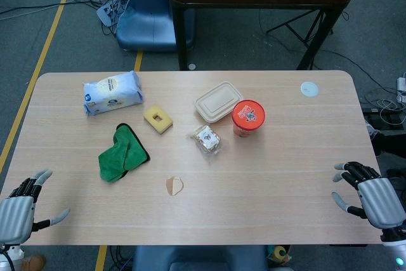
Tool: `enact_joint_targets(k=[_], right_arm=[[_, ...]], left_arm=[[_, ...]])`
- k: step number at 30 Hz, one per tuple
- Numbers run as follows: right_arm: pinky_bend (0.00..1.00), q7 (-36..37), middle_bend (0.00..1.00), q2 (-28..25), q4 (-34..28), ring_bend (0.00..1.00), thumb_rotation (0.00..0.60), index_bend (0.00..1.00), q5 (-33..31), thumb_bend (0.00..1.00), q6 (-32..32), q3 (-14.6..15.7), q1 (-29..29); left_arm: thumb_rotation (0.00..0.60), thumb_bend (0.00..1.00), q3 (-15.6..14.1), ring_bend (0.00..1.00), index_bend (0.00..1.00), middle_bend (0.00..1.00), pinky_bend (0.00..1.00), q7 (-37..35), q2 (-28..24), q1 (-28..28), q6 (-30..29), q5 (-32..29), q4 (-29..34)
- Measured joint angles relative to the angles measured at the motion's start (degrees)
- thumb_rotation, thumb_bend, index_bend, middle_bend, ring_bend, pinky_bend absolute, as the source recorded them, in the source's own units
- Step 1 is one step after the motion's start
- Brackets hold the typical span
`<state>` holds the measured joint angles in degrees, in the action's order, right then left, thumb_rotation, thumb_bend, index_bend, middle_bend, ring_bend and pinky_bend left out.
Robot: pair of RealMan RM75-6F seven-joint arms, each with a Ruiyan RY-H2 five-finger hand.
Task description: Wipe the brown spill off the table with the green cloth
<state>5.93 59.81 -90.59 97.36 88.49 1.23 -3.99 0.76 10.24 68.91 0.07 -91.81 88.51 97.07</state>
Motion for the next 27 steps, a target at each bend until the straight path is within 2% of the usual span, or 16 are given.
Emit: enact_joint_targets(k=[12, 22, 27], right_arm=[[0.32, -0.9, 0.32, -1.2, -1.2, 0.24, 0.6, 0.45, 0.3, 0.37, 1.5, -0.3, 0.4], [0.32, -3.8, 0.32, -4.0, -5.1, 0.24, 0.6, 0.44, 0.2, 0.37, 2.7, -1.2, 0.7], [0.32, -4.6, 0.32, -4.6, -6.0, 0.24, 0.6, 0.44, 0.3, 0.37, 2.9, -1.2, 1.0]], left_arm=[[0.6, 0.07, 0.7, 0.19, 0.16, 0.16, 0.34, -0.9, -1.0, -2.4, 3.0, 0.9, -0.2], [0.6, 0.07, 2.1, 0.19, 0.13, 0.14, 0.32, -6.9, -3.7, -12.7, 15.1, 4.6, -3.4], [0.6, 0.07, 3.0, 0.12, 0.09, 0.09, 0.27, -9.6, -4.0, -18.4, 21.1, 6.1, -6.6]])
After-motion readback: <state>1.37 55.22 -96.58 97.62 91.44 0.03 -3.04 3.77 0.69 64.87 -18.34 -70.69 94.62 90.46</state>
